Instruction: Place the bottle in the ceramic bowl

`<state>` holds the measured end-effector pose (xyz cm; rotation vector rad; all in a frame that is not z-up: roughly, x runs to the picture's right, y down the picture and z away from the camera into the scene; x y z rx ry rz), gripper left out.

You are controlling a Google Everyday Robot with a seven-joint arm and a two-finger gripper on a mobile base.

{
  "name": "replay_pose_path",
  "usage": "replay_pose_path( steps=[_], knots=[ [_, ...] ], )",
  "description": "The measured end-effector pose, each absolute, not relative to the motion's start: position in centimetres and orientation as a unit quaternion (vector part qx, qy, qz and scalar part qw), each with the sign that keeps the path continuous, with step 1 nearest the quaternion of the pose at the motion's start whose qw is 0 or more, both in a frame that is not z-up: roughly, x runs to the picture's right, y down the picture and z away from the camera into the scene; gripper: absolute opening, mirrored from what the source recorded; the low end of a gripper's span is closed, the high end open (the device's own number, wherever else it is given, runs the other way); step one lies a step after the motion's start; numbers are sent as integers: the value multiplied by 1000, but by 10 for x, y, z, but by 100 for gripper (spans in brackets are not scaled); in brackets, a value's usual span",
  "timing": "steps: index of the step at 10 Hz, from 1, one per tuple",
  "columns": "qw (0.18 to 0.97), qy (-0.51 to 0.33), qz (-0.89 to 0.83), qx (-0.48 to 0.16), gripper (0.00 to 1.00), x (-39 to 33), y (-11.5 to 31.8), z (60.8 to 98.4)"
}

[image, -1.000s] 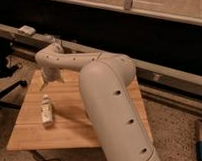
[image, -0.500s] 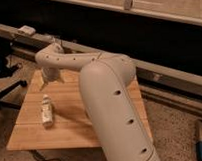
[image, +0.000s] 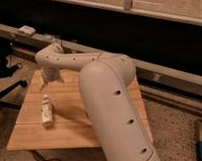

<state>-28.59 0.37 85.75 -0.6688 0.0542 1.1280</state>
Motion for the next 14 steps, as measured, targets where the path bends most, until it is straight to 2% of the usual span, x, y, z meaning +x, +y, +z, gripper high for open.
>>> replay_pose_path(
  steps=[14],
  knots=[
    [797, 31, 518, -310, 80, -288, 4, 857]
  ],
)
